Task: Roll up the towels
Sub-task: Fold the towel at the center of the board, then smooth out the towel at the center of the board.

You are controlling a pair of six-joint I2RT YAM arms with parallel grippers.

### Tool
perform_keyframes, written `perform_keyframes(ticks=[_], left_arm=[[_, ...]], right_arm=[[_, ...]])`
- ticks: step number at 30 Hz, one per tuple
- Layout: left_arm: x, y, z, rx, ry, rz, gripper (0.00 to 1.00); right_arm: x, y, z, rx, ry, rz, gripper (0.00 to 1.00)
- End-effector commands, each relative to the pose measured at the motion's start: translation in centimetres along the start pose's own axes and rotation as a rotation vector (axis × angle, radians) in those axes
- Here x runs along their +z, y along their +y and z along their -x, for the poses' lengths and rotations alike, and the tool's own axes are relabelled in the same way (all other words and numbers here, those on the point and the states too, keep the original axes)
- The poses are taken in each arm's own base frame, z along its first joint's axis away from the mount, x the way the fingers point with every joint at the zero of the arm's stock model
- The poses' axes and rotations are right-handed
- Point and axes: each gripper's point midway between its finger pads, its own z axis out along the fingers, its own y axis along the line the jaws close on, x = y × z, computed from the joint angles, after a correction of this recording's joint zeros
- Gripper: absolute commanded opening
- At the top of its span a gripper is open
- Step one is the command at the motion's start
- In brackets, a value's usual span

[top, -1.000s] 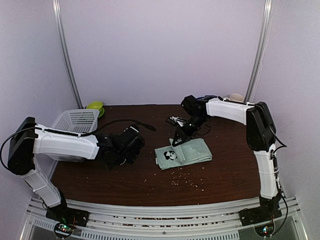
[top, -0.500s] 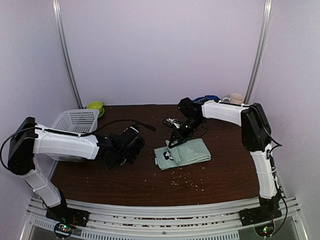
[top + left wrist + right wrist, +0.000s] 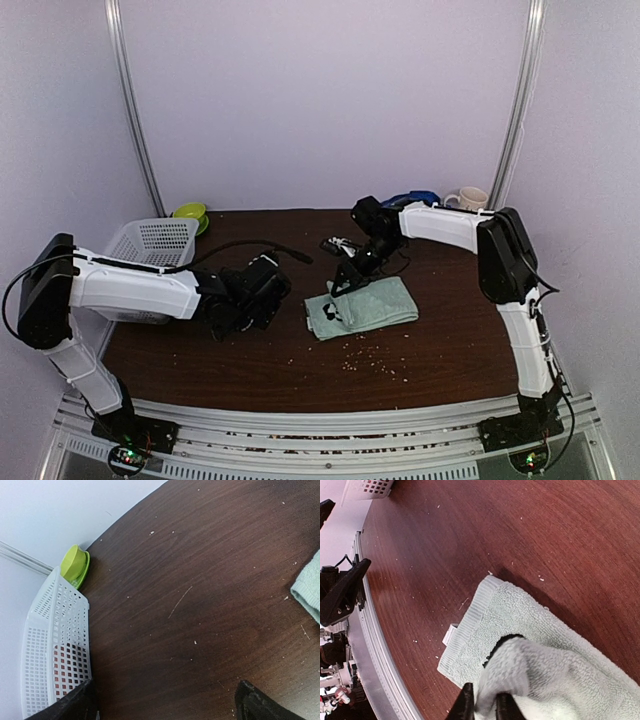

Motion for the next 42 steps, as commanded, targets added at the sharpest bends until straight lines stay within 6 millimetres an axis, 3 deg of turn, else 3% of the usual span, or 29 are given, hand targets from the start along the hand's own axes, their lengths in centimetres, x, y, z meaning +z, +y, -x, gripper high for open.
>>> perform_keyframes(ticks=[1,3,8,10,15,18,22,24,28,31,35,42], left_arm=[[0.1,-0.3,0.4,-0.041,-0.014,-0.004,0.98],[0.2,-0.3,0.3,-0.041,-0.011,-0.005,0.98],[0.4,-0.6,0.2,-0.043,-0.006,-0.013,0.98],[0.5,-0.8,0.1,-0.040,-0.003,-0.016,0.98],[0.5,-1.3,0.4,-0.056,-0.008,-0.038,0.98],[0.5,-2.3,1.0,-0.081,-0.022,-0.087,0.98],[-0.2,-5.1,3.9,-0.142,-0.074,-0.251,0.98],[-0.7,-6.3,5.7,-0.166,-0.108,-0.321,0.98],[-1.3,-8.6,9.8,-0.204,-0.170,-0.447,0.98],[-0.6,-10.4,11.4,-0.237,-0.168,-0.550,0.98],[1.7,-11.6,11.7,-0.297,-0.116,-0.597,0.95],[4.0,-13.0,10.5,-0.380,-0.041,-0.684,0.86]], right_arm=[[1.5,0.3,0.5,-0.007,-0.004,0.035,0.20],[1.8,0.4,0.4,-0.003,0.001,0.050,0.21],[1.6,1.5,0.6,-0.017,0.000,0.097,0.37],[0.9,2.6,0.9,-0.037,-0.011,0.139,0.45],[-1.3,4.9,1.7,-0.097,-0.048,0.172,0.51],[-2.9,5.2,2.1,-0.143,-0.071,0.116,0.54],[-6.1,3.6,2.7,-0.182,-0.144,-0.050,0.62],[-8.3,1.8,2.5,-0.175,-0.191,-0.147,0.68],[-11.5,-1.4,-0.1,-0.137,-0.232,-0.237,0.79],[-13.0,-3.5,-2.5,-0.111,-0.229,-0.283,0.83],[-13.5,-5.7,-4.9,-0.081,-0.231,-0.326,0.85],[-12.7,-7.3,-6.1,-0.062,-0.233,-0.329,0.86]])
